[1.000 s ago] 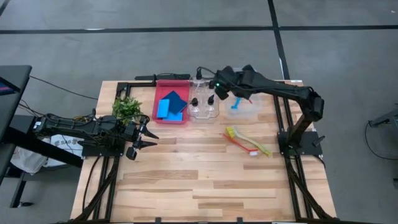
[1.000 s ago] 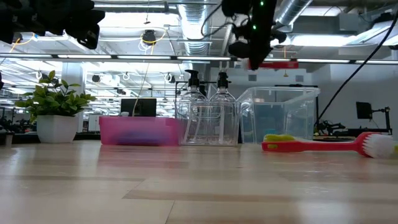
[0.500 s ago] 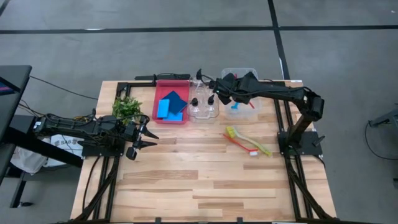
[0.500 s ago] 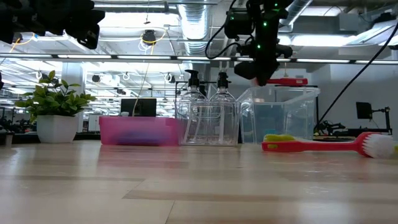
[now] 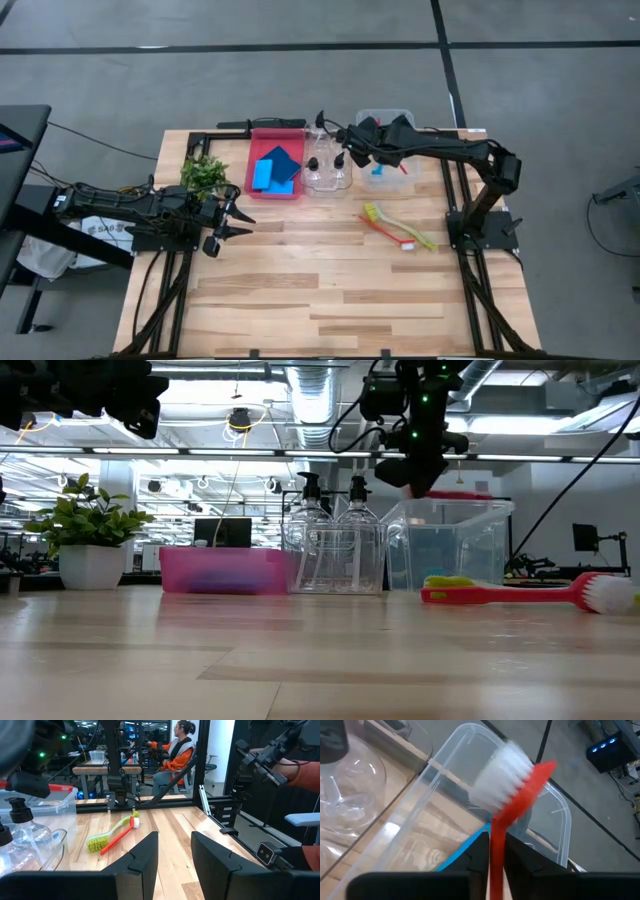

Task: Pick & Place Kitchen Sink Supplies
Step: Put the red dish brush into the right transparent bin

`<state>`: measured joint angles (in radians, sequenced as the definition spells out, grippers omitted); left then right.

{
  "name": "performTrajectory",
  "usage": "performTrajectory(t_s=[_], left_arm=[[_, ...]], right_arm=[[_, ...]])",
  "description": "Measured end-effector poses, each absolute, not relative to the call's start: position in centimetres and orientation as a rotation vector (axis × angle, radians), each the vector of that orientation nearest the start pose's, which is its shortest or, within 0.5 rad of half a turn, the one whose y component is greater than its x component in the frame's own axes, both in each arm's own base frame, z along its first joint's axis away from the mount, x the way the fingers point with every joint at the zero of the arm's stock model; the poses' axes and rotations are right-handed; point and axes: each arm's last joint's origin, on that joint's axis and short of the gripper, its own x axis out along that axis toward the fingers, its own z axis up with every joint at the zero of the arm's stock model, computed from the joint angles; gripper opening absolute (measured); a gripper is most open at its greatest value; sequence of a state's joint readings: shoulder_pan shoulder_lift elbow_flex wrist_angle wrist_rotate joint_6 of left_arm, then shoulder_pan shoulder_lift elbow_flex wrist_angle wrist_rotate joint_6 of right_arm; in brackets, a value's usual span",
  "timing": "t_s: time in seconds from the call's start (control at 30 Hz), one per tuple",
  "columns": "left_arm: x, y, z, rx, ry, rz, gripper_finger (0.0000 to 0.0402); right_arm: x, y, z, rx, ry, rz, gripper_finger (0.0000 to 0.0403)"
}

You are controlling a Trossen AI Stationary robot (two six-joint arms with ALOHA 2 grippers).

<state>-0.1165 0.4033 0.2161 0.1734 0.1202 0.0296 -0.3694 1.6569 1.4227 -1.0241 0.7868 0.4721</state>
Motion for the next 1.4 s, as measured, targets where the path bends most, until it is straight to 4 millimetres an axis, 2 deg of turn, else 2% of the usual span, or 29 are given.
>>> performTrajectory(t_s=[0.53, 0.7, 0.9, 1.23, 1.4], left_arm=[[12.43, -1.80, 21.92, 0.029, 0.010, -0.237, 0.0118], [12.43, -1.80, 21.92, 0.029, 0.010, -0.237, 0.0118], [12.43, -1.80, 21.91, 0.029, 0.010, -0.237, 0.0118], [12.43, -1.80, 21.92, 0.029, 0.010, -0.237, 0.0118], [12.43, -1.80, 21.91, 0.029, 0.011, -0.237, 0.0118]], right_arm=[[29.38, -13.39, 28.35, 0.109, 1.029, -1.237, 0.0172], [29.38, -13.39, 28.35, 0.110, 1.029, -1.237, 0.0198], [29.38, -13.39, 28.36, 0.110, 1.029, -1.237, 0.0202], [29.44, -13.36, 28.32, 0.127, 1.033, -1.215, 0.0181], [29.07, -12.54, 28.28, 0.043, 1.157, -1.125, 0.0166]])
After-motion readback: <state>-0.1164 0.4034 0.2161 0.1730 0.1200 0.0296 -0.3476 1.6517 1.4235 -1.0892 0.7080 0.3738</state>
